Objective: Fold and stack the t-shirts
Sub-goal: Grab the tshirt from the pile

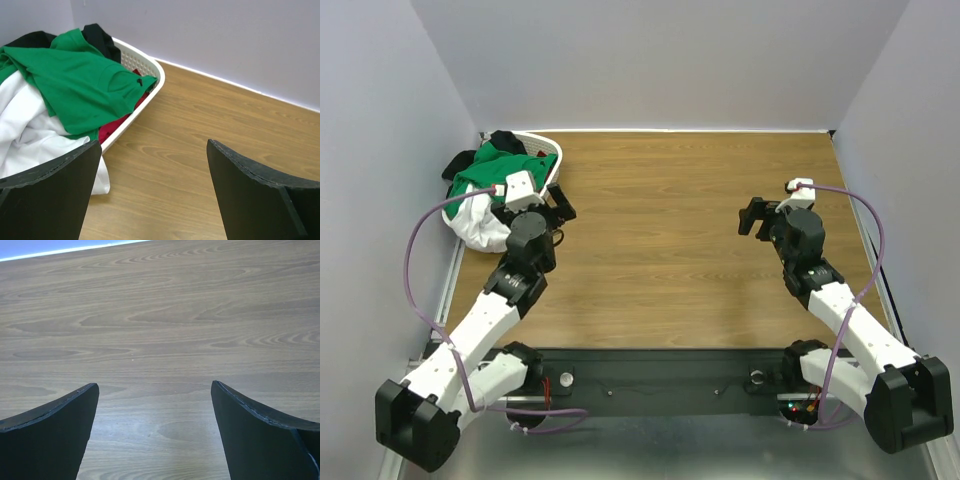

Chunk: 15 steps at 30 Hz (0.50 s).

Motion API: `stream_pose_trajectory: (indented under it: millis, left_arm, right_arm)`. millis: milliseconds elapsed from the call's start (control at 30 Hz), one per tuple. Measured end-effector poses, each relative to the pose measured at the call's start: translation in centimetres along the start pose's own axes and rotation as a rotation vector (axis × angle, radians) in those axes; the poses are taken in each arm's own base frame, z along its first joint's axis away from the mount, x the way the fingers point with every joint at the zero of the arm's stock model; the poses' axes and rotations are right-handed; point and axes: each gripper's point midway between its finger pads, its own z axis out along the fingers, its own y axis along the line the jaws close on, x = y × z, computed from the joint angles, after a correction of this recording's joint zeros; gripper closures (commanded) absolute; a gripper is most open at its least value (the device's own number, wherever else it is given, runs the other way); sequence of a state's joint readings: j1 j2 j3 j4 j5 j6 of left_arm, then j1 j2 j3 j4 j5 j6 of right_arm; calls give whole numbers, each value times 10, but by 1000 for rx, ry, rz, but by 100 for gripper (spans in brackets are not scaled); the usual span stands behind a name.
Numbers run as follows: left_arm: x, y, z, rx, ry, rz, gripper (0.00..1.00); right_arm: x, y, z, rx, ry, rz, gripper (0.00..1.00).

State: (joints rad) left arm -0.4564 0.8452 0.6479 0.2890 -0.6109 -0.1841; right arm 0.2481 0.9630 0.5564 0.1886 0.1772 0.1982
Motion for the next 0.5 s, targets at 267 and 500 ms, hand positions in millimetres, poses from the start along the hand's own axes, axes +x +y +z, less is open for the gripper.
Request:
stream_pose_trajectory:
  millis: [267, 500]
  left_arm:
    - [12, 52, 37, -204, 41, -31, 1]
    - [26, 103, 72, -371, 79, -78, 1]
  right_arm:
    - [1, -1, 0, 5, 4, -1, 0]
    - [-1, -1, -2, 4, -1, 4, 0]
